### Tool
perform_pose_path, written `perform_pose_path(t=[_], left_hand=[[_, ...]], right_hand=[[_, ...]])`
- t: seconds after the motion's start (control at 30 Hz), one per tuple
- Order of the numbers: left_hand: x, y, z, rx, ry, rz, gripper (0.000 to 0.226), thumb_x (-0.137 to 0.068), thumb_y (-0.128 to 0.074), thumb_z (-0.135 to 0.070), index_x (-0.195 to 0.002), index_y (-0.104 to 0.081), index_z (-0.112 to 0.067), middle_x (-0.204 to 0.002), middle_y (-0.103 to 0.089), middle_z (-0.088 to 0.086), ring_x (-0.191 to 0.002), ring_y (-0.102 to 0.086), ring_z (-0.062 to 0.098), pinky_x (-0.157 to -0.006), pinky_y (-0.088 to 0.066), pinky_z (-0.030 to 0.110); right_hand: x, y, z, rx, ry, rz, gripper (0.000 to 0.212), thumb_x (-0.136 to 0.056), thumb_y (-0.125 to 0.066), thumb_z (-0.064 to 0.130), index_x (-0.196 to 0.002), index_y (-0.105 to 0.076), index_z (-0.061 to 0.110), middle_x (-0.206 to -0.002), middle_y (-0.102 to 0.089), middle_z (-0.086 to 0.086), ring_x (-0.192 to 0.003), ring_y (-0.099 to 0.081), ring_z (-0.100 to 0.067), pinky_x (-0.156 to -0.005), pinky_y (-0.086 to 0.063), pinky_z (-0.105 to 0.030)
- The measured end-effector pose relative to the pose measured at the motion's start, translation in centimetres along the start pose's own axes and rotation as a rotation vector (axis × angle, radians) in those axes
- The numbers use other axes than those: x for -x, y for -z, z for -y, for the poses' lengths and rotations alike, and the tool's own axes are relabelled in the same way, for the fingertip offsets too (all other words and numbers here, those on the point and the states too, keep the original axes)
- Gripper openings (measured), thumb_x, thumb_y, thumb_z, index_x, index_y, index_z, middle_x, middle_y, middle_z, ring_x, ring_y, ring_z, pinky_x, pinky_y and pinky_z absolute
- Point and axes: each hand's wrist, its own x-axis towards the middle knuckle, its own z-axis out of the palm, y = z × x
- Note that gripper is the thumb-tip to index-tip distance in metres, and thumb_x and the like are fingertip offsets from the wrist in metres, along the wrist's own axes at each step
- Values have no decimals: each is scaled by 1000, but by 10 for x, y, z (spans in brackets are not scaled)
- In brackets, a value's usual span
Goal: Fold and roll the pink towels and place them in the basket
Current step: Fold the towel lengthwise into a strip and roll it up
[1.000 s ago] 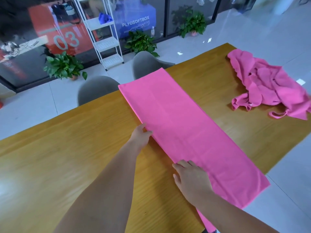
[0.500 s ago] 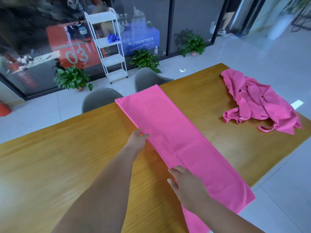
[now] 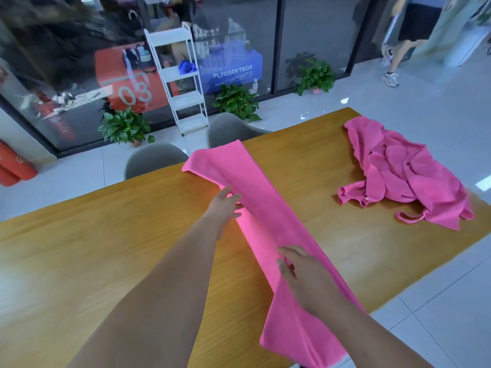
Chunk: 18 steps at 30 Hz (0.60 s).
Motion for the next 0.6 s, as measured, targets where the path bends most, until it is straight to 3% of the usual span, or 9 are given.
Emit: perform_pose_path(t=[0.17, 0.27, 0.37, 0.4, 0.47, 0.53, 0.6], left_hand=[[-14, -45, -9, 19, 12, -6, 64, -106, -56, -1, -164, -32, -15, -132, -64, 10, -118, -68, 31, -104, -55, 45], [-25, -72, -10, -65, 0, 55, 65, -105, -47, 7, -164, -31, -17, -136, -62, 11, -114, -68, 25, -91, -57, 34], [-30, -104, -6, -135, 17, 11, 65, -106, -53, -8, -164, -30, -27, -134, -64, 6, -115, -68, 23, -93, -57, 34], [-30, -114, -2, -188, 25, 0, 67, -106, -55, -16, -165, -28, -31, -138, -63, 5, -112, -67, 24, -88, -57, 32], [-29, -132, 14, -359, 39, 10, 69, -106, -56, -22, -165, -24, -38, -140, -60, 4, -88, -65, 19, -66, -52, 25], [-22, -145, 42, -472, 25, 46, 67, -107, -54, -18, -165, -26, -35, -134, -58, 1, -76, -59, 12, -62, -51, 23], [-5, -151, 70, -587, -32, 101, 65, -108, -52, -14, -166, -26, -28, -148, -53, -5, -100, -64, 12, -75, -53, 17]], right_hand=[[-18, 26, -49, -125, 10, 19, 45, -111, -45, 40, -153, -52, 28, -153, -49, 18, -134, -49, 0, -117, -39, -25], [-30, 37, -80, -217, -11, 56, 42, -110, -49, 31, -151, -56, 25, -151, -52, 16, -134, -51, -2, -117, -39, -25], [-45, 40, -114, -289, -59, 117, 41, -110, -51, 30, -150, -57, 26, -150, -53, 14, -135, -52, -6, -117, -41, -32], [-50, 39, -126, -309, -85, 141, 41, -110, -52, 30, -150, -57, 27, -149, -54, 13, -131, -54, -6, -116, -43, -34], [-58, 34, -148, -320, -148, 207, 42, -109, -52, 30, -151, -56, 29, -145, -56, 9, -121, -59, -9, -113, -46, -38], [-59, 28, -164, -307, -164, 251, 42, -108, -53, 29, -150, -56, 30, -139, -58, 7, -118, -62, -13, -112, -47, -41], [-56, 25, -173, -312, -154, 249, 39, -108, -54, 26, -146, -60, 30, -133, -59, 9, -116, -64, -14, -110, -49, -42]])
